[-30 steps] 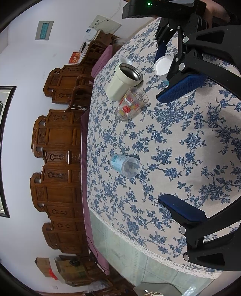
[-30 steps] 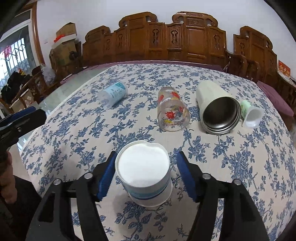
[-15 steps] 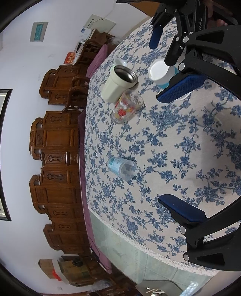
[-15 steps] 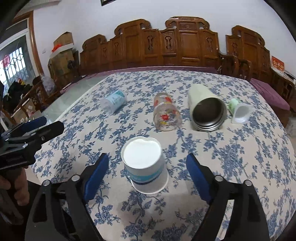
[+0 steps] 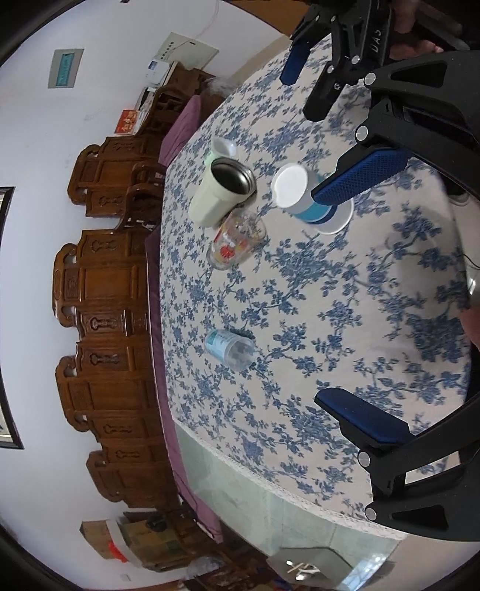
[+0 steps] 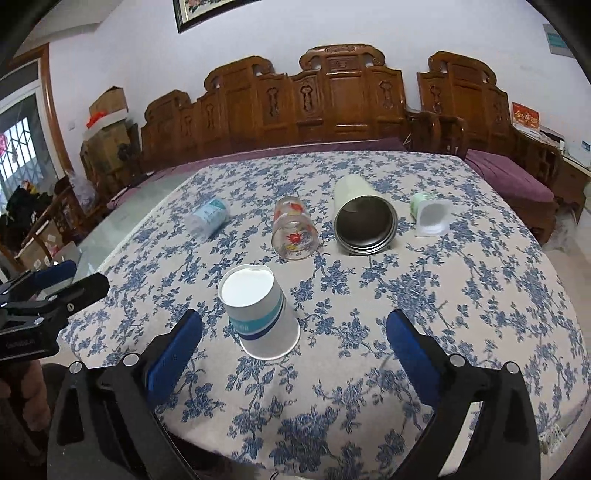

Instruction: Flip cup upside down

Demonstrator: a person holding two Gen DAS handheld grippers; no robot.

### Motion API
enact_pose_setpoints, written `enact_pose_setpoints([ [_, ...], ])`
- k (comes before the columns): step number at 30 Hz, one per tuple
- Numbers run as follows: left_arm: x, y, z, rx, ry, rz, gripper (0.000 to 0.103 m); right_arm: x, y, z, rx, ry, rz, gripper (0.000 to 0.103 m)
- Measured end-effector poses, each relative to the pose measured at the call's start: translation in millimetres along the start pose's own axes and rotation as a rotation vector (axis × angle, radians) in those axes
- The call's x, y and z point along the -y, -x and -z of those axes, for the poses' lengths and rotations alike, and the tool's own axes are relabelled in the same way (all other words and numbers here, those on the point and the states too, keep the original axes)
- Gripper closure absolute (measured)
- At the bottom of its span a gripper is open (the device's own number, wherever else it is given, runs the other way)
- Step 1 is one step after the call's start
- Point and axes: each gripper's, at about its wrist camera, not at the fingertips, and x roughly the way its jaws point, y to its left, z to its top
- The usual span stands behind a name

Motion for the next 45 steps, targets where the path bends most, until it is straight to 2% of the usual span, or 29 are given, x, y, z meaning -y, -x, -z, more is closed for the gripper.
enact_pose_setpoints([
  [5, 9.4, 21.0, 7.3, 0.007, -0.015, 0.021, 0.008, 0.7, 22.7, 5.8, 0.029, 0.006, 0.008, 0.003],
  [19, 15.9, 74.3, 21.1, 0.045, 0.005, 0.006, 0.008, -9.9, 74.5, 16.4, 0.08, 0.028, 0.033, 0.003],
  [34, 20.0, 154.8, 14.4, 0.228, 0.01, -0.059, 0.008, -27.4, 171.2, -1.7, 0.315, 0.06, 0.043, 0.003],
  [45, 19.5, 177.3, 11.8, 0.285, 0.018, -0.076, 0.008, -30.9, 187.9, -2.7, 0.352, 0.065, 0.046, 0.003],
])
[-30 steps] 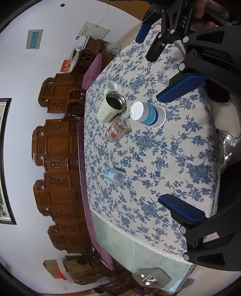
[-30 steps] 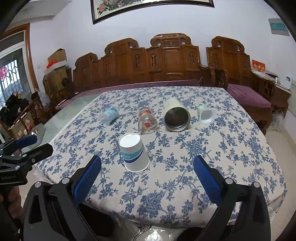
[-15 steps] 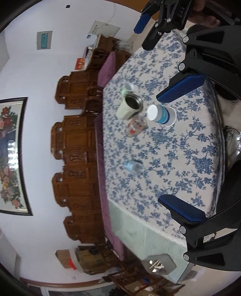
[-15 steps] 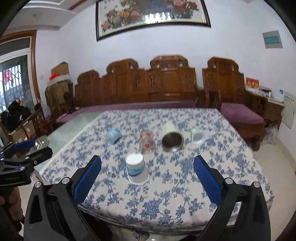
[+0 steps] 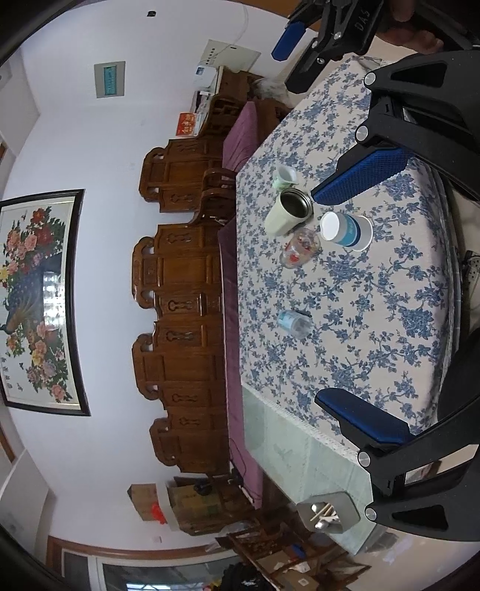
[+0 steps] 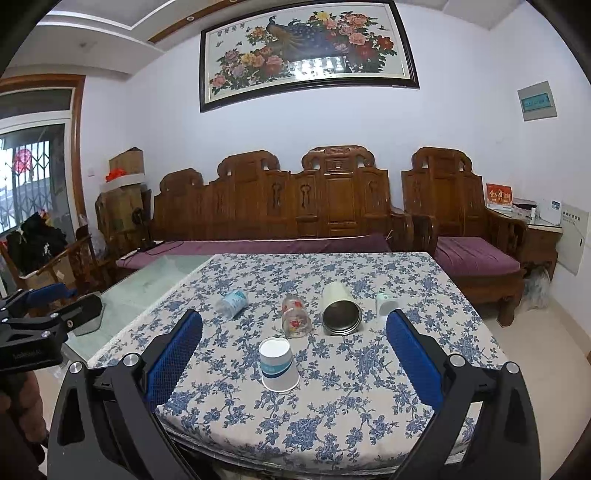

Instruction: Flip cup upside down

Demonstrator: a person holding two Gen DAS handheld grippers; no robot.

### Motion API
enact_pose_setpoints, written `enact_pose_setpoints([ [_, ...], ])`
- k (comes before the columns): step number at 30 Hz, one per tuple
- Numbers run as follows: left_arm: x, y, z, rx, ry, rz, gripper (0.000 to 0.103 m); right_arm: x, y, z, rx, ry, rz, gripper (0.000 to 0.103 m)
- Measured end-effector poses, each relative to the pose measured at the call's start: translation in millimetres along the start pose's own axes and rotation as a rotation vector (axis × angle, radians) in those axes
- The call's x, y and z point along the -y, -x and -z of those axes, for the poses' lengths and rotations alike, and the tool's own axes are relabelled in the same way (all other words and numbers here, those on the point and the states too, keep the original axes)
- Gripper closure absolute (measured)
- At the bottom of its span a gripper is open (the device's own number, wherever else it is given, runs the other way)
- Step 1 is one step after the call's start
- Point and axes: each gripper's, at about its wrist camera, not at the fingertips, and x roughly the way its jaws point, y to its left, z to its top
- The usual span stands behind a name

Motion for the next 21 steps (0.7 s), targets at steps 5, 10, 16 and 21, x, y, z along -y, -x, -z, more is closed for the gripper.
enact_pose_setpoints([
  [5, 0.8, 0.7, 0.0, 0.003, 0.0, 0.0, 0.008, -1.5, -1.6, 0.4, -0.006, 0.001, 0.0, 0.003],
  [10, 0.7, 0.7, 0.0, 0.003, 0.0, 0.0, 0.008, -1.9, -2.5, 0.8, -0.006, -0.001, 0.0, 0.003],
  [16, 2.2, 2.3, -0.9, 0.006, 0.002, 0.003, 0.008, -1.7, -3.6, 1.3, -0.007, 0.0, 0.002, 0.003],
  [21, 3.4, 3.7, -1.6, 0.008, 0.004, 0.004, 0.008, -0.2, -5.6, 3.3, -0.011, -0.001, 0.001, 0.003],
])
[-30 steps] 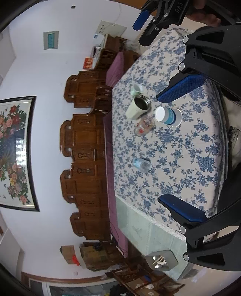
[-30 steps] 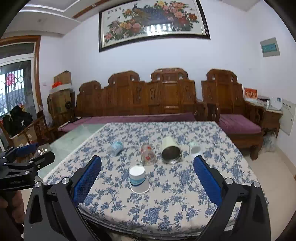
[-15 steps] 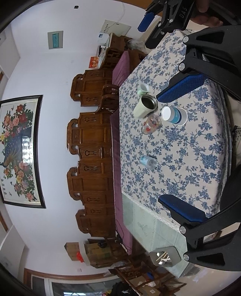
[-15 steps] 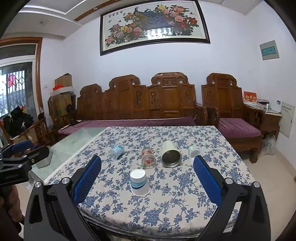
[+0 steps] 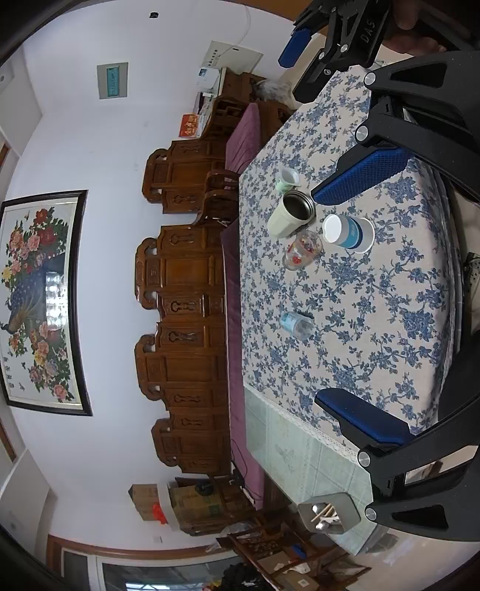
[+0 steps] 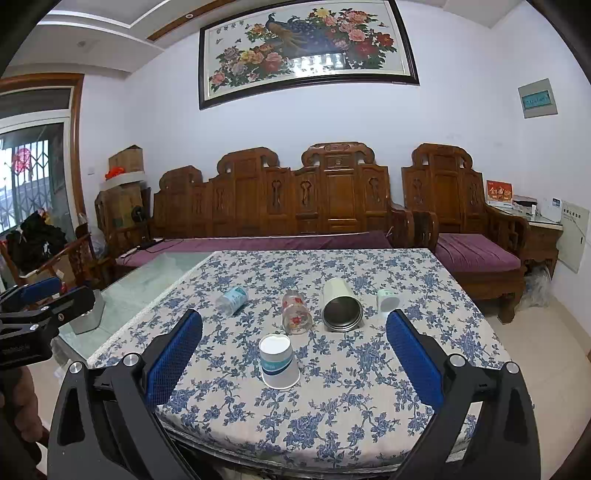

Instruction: Flip cup upside down

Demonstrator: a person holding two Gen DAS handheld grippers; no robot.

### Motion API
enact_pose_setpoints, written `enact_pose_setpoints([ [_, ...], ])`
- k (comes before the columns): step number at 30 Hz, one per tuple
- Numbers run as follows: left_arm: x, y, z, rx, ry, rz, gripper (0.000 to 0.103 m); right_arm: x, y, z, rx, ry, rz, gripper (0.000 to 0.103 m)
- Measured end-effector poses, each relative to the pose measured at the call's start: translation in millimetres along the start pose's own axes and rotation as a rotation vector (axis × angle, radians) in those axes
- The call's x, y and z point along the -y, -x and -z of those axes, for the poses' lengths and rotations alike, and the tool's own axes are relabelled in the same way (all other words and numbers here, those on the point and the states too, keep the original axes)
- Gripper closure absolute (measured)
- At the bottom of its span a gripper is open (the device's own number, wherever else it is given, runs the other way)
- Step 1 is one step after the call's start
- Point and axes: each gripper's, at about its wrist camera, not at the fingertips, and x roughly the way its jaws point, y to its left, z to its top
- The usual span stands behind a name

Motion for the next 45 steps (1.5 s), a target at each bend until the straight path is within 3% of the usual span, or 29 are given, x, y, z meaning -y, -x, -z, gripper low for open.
enact_pose_setpoints([
  [45, 0.2, 4.3, -0.3, 0.01, 0.01, -0.004, 0.008, -2.6, -1.7, 3.3, -0.004, -0.001, -0.002, 0.003],
])
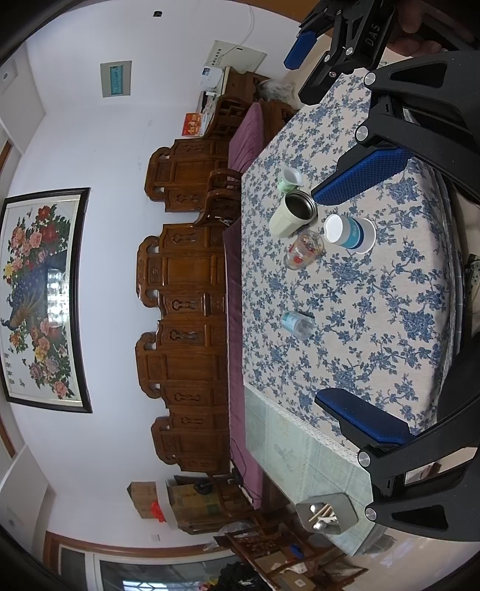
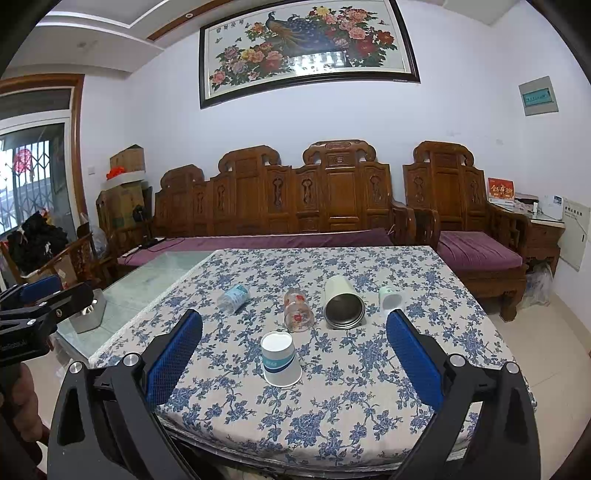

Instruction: Flip cup upside down

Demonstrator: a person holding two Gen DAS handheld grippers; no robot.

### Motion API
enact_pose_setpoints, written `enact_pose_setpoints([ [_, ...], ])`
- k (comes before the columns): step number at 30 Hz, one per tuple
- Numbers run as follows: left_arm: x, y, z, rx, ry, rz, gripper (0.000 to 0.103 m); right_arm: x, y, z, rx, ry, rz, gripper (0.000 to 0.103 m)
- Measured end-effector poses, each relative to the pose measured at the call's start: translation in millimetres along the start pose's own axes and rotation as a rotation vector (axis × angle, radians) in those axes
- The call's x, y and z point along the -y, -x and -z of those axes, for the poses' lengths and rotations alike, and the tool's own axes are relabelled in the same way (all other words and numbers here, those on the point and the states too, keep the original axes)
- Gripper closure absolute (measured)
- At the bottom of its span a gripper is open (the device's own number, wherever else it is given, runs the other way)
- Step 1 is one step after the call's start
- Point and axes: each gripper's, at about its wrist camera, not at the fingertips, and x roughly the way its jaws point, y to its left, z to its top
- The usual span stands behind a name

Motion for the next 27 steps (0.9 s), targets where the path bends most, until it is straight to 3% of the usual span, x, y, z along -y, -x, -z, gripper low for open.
enact_pose_setpoints([
  [27, -2.0, -1.0, 1.3, 0.001, 0.002, 0.001, 0.008, -0.8, -0.9, 0.5, 0.0, 0.0, 0.0, 0.003],
])
